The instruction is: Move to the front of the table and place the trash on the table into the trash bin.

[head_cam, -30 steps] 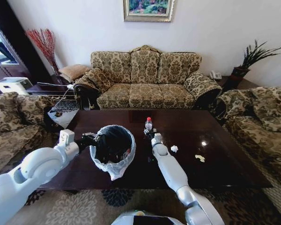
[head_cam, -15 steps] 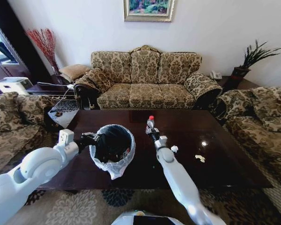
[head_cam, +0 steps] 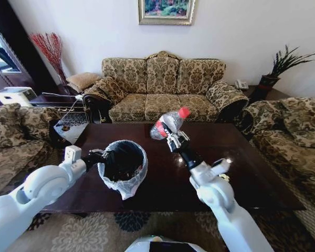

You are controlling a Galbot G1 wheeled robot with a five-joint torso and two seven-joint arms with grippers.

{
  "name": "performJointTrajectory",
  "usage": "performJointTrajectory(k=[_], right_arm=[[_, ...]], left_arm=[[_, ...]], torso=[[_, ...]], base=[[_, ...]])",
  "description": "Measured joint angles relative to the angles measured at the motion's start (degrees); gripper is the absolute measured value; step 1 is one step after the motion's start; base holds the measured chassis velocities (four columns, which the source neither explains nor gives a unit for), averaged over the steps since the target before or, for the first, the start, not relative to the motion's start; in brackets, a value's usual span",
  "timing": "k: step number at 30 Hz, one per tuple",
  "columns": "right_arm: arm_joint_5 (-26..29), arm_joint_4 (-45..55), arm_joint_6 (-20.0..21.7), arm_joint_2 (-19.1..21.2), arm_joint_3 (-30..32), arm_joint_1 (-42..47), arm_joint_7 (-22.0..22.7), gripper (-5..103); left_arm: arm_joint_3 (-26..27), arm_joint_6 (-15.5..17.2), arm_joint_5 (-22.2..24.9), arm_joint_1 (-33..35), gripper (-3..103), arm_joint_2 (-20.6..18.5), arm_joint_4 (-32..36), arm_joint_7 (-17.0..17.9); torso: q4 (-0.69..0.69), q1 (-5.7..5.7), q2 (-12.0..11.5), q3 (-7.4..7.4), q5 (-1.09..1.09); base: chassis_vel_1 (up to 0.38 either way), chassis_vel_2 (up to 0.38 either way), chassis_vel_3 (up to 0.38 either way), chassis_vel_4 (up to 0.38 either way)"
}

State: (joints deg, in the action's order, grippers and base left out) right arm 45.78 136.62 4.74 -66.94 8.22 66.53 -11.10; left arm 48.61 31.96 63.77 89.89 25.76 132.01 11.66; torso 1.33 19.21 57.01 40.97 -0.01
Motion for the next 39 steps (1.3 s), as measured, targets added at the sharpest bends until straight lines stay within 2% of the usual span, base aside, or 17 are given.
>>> performJointTrajectory(k=[3,7,11,14,25,31,33,34,37,39], right_arm=[[-0.3,0.4,0.6,0.6,-3.1,0.3,-0.2,17],[-7.8,-4.5,-1.0,0.6,-7.5,0.2,-1.3,17],[-11.5,-6.3,-1.9,0.1,-9.1,0.7,-2.2,17],[-12.5,-6.7,-1.9,0.1,-9.9,0.8,-2.2,14],[-13.9,-7.4,-1.8,0.4,-9.8,1.5,-2.2,15],[-13.9,-7.2,-1.8,0.1,-9.6,1.9,-2.2,24],[-14.1,-7.1,-1.8,0.0,-9.5,2.2,-2.2,32],[-14.1,-7.1,-1.8,0.0,-9.5,2.2,-2.2,32],[-14.4,-6.8,-1.9,-0.2,-9.4,2.8,-2.3,48],[-14.5,-6.7,-1.9,-0.3,-9.4,3.0,-2.3,48]], left_arm=[[0.1,0.0,0.4,-0.1,2,-0.1,0.9,0.0],[0.8,0.2,1.4,-0.1,2,0.1,3.5,0.1],[1.0,0.4,1.8,0.1,2,0.1,5.1,0.1],[1.0,0.5,1.9,0.2,2,0.1,5.5,0.1],[0.9,0.5,1.7,0.3,2,0.9,5.8,0.1],[0.9,0.6,1.7,0.4,2,0.9,6.0,0.1],[0.9,0.6,1.7,0.4,2,0.9,6.2,0.1],[0.9,0.6,1.7,0.4,2,0.9,6.2,0.1],[1.0,0.6,1.7,0.5,2,0.9,6.4,0.1],[1.0,0.7,1.7,0.5,2,0.9,6.5,0.0]], torso=[[0.00,0.00,0.0,0.00,0.00],[0.01,0.01,0.0,0.01,0.01],[-0.01,0.02,0.0,0.01,0.01],[0.00,0.01,0.0,0.01,0.01],[0.00,0.01,0.0,0.01,0.01],[0.00,0.01,0.0,0.01,0.00],[0.00,0.01,0.0,0.01,0.01],[0.00,0.01,0.0,0.01,0.01],[0.00,0.01,0.0,0.01,0.00],[0.00,0.01,0.0,0.01,0.00]], base=[[0.000,0.000,0.000,0.000],[0.000,0.000,0.000,0.000],[0.000,0.000,0.000,0.000],[0.000,0.000,0.000,0.000],[0.000,0.000,0.000,0.000],[0.000,0.000,0.000,0.000],[0.000,0.000,0.000,0.000],[0.000,0.000,0.000,0.000],[0.000,0.000,0.000,0.000],[0.000,0.000,0.000,0.000]])
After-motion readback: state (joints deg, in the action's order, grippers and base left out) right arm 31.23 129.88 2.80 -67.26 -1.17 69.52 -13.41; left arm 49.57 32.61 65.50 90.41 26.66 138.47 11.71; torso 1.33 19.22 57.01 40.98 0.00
